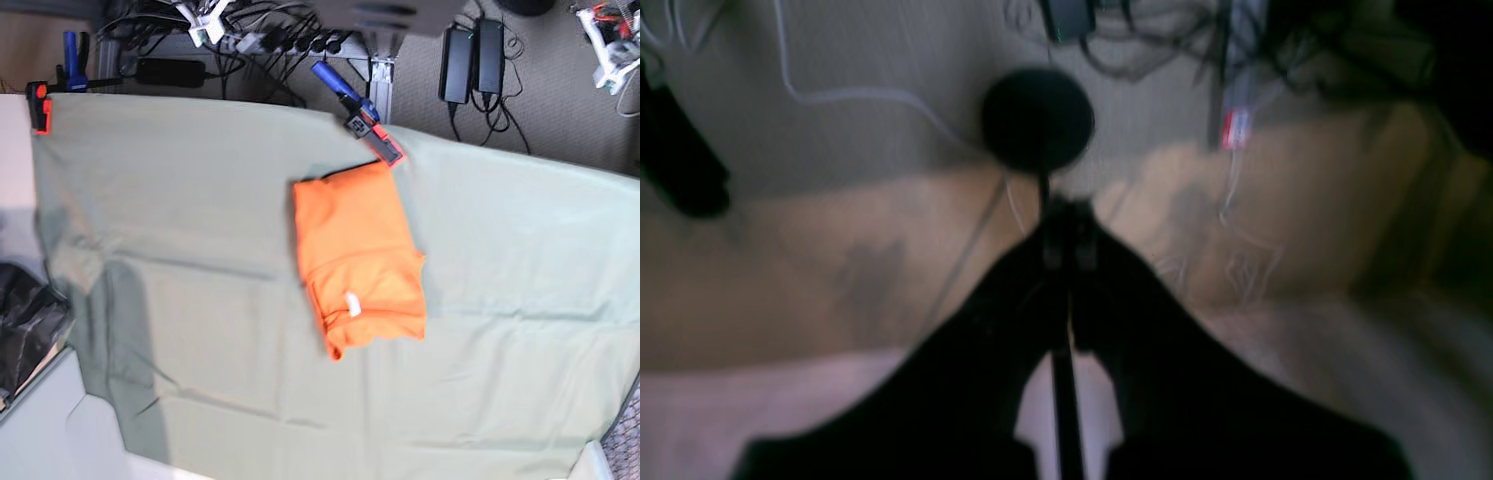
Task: Fold the T-shirt properly
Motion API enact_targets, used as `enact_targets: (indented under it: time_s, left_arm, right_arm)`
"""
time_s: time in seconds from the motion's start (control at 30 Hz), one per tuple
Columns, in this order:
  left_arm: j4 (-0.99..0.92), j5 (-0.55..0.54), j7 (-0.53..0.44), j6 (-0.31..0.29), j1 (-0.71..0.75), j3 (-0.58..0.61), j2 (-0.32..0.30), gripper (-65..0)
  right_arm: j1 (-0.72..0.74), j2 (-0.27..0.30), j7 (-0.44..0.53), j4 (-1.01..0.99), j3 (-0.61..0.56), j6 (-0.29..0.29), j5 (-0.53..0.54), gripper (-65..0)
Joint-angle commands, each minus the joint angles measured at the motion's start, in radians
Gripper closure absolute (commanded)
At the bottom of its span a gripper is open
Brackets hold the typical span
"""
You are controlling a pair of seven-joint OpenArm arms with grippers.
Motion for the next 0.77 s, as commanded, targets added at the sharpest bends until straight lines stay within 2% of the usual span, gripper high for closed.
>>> enact_targets:
  time_s: [0.0, 0.17, 0.27, 0.37, 0.57, 0.73]
  left_arm:
    - [-0.042, 0.021, 0.008, 0.015, -0.024, 0.031, 0.002, 0.0]
    - [-0.389, 0.05, -0.008, 0.04, -0.26, 0.169, 0.083, 0.0]
    - [-0.604, 0.05, -0.046, 0.04, -0.396, 0.22, 0.129, 0.0]
    - [-0.742, 0.053, -0.056, 0.04, -0.503, 0.296, 0.161, 0.0]
    - [-0.781, 0.028, -0.053, 0.04, -0.598, 0.466, 0.189, 0.0]
    - [-0.754, 0.023, -0.084, 0.04, -0.601, 0.478, 0.195, 0.0]
  right_arm:
    - [0.028, 0.011, -0.005, -0.053, -0.018, 0.072, -0.011, 0.0]
    - [0.219, 0.005, -0.009, -0.383, -0.102, 0.04, -0.04, 0.0]
    - [0.32, -0.021, -0.014, -0.544, -0.107, 0.039, -0.089, 0.0]
    - [0.402, -0.051, -0.033, -0.667, -0.107, 0.032, -0.116, 0.0]
    - [0.481, -0.111, -0.035, -0.75, -0.107, 0.032, -0.245, 0.0]
    - [0.483, -0.151, 0.0, -0.701, -0.1, 0.032, -0.275, 0.0]
